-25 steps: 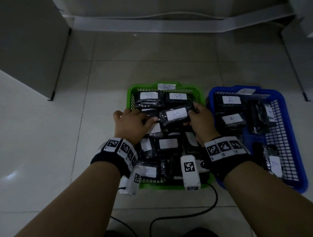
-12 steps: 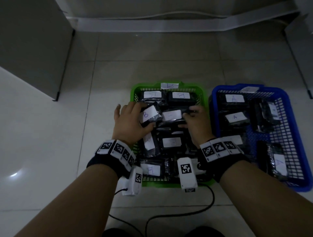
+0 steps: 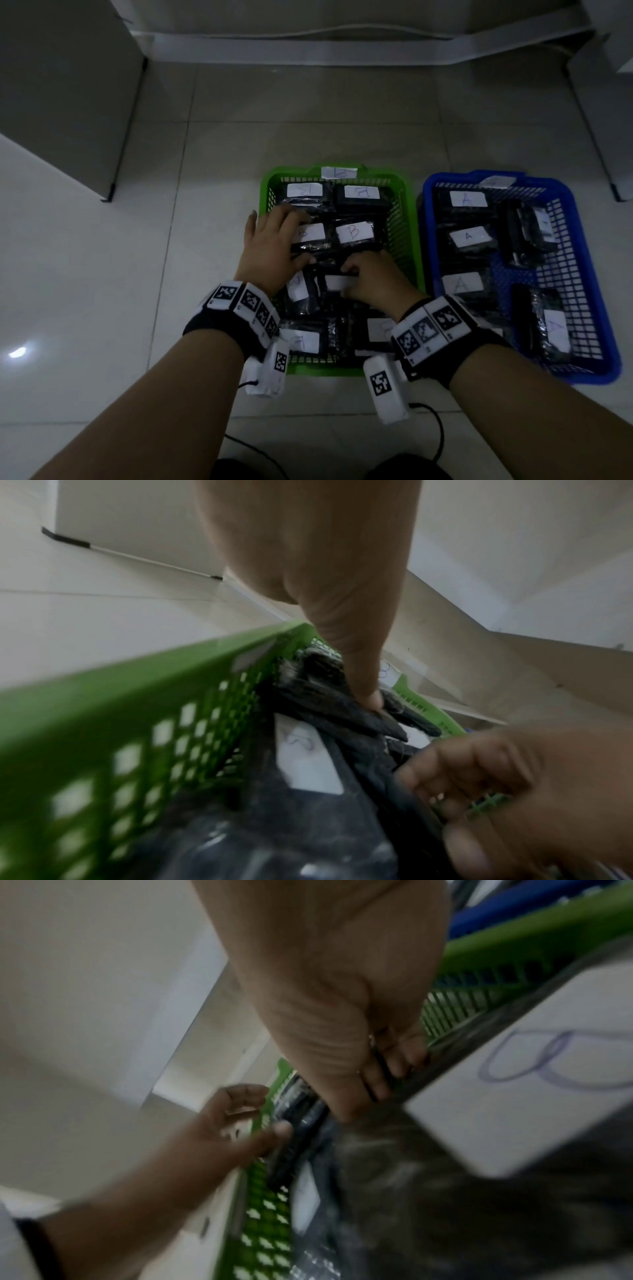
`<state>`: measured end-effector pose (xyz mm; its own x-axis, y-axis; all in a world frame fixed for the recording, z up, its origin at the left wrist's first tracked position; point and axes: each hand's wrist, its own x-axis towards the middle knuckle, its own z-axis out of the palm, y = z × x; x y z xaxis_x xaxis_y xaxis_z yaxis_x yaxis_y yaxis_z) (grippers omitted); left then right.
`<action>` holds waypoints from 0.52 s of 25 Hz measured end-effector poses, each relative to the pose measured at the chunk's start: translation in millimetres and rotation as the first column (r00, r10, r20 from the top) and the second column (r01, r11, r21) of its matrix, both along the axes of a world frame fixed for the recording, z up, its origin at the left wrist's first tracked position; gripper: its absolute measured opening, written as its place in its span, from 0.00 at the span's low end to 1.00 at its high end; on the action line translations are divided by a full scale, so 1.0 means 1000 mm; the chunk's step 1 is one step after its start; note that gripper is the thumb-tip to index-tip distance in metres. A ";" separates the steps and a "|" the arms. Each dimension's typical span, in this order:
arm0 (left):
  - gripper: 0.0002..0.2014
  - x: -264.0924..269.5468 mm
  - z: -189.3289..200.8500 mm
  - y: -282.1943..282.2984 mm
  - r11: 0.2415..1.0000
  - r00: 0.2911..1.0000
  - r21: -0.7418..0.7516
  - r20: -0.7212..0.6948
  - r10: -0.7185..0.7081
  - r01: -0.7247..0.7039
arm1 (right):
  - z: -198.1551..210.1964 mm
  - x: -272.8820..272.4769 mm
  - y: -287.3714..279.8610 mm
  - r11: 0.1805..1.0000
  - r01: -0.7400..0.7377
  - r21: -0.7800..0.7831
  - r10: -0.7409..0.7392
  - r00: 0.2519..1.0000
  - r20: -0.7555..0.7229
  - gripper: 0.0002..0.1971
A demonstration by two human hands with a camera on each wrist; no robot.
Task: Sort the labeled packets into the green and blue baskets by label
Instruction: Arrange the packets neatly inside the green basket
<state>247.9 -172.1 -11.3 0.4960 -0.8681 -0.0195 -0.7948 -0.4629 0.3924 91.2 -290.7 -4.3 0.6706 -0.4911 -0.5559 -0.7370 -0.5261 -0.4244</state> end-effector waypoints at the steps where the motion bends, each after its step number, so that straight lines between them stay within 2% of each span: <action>1: 0.27 0.000 0.001 0.004 0.999 0.999 -0.035 0.026 -0.031 0.032 | -0.003 -0.001 0.002 0.989 -0.140 -0.041 0.136 0.987 -0.087 0.28; 2: 0.22 0.000 0.002 0.008 0.996 0.996 -0.055 0.044 -0.073 0.075 | -0.004 -0.002 0.004 0.973 -0.218 -0.070 0.209 0.970 -0.123 0.31; 4: 0.16 0.000 -0.001 0.016 0.976 0.977 -0.057 0.032 -0.210 0.212 | -0.004 -0.002 0.004 0.961 -0.262 -0.092 0.251 0.961 -0.117 0.34; 5: 0.16 -0.002 -0.003 0.020 0.955 0.956 -0.015 0.009 -0.295 0.295 | -0.004 -0.003 0.002 0.955 -0.281 -0.096 0.271 0.957 -0.104 0.33; 7: 0.23 -0.006 -0.008 0.027 0.909 0.919 0.140 -0.031 -0.393 0.393 | -0.004 -0.006 -0.002 0.951 -0.300 -0.077 0.294 0.952 -0.086 0.30; 10: 0.32 -0.014 -0.007 0.033 0.866 0.920 0.341 0.006 -0.391 0.366 | -0.002 -0.008 -0.001 0.965 -0.263 0.022 0.264 0.963 -0.049 0.26; 13: 0.34 -0.016 0.004 0.033 0.848 0.911 0.404 0.079 -0.405 0.342 | -0.001 -0.005 0.001 0.968 -0.252 -0.004 0.252 0.967 -0.038 0.31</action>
<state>232.3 -139.2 -7.7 0.1595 -0.9305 -0.3298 -0.9728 -0.2049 0.1077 86.0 -289.2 -5.7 0.7524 -0.3138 -0.5792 -0.5953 -0.7004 -0.3938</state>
